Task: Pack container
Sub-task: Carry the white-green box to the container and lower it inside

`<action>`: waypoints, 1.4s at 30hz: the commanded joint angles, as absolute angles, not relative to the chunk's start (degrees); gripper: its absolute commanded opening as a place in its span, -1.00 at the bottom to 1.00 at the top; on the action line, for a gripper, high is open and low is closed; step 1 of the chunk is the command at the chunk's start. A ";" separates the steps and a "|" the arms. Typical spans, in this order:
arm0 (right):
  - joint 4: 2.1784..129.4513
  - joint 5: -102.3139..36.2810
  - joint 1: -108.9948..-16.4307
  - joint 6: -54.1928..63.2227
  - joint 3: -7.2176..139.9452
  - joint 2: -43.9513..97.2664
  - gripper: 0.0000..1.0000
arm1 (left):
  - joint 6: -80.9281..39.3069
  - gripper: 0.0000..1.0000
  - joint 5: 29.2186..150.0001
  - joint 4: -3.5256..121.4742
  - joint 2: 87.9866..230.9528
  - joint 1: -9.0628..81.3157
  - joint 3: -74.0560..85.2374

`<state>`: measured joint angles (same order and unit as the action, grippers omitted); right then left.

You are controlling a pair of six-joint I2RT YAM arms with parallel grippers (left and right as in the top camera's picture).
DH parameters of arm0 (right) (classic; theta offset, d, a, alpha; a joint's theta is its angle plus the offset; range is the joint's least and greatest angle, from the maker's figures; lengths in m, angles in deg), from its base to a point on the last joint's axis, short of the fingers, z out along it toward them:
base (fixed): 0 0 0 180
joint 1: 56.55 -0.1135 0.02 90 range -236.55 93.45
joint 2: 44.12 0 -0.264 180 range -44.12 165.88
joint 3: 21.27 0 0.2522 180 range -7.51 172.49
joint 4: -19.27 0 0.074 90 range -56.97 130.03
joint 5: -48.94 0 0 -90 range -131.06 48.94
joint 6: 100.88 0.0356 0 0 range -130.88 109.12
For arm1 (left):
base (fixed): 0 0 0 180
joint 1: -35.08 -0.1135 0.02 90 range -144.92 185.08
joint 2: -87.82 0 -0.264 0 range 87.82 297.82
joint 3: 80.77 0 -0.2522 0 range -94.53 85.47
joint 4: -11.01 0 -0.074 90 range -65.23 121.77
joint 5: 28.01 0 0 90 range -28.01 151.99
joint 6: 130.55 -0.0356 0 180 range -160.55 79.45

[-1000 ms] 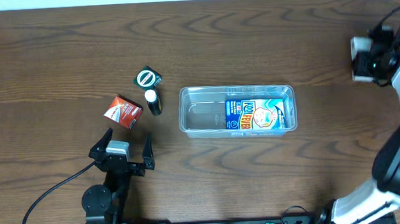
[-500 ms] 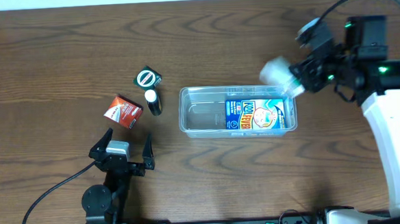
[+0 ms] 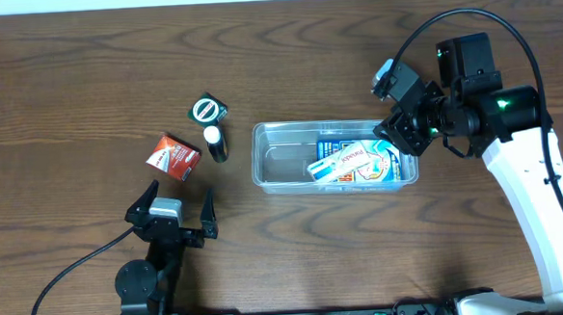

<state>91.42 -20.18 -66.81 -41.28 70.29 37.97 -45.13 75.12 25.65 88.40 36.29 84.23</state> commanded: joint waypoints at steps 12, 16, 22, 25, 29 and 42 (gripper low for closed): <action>90.59 -19.30 -79.66 -23.44 70.31 39.52 -0.06 | -45.89 0.96 75.49 27.55 88.05 36.01 85.24; 88.03 -21.55 -85.17 -17.95 70.31 43.65 0.02 | -45.89 0.96 75.49 27.55 88.05 36.01 85.24; 86.11 -20.48 -89.39 -15.57 70.31 52.50 -0.01 | -45.89 0.96 75.49 27.55 88.05 36.01 85.24; 84.95 -19.08 -90.83 -15.20 70.31 56.37 -0.01 | -45.89 0.96 75.49 27.55 88.05 36.01 85.24; 84.01 -18.95 -91.51 -14.94 70.31 59.63 -0.03 | -45.89 0.96 75.49 27.55 88.05 36.01 85.24; 82.85 -19.00 -91.49 -14.96 70.31 62.34 -0.08 | -45.89 0.96 75.49 27.55 88.05 36.01 85.24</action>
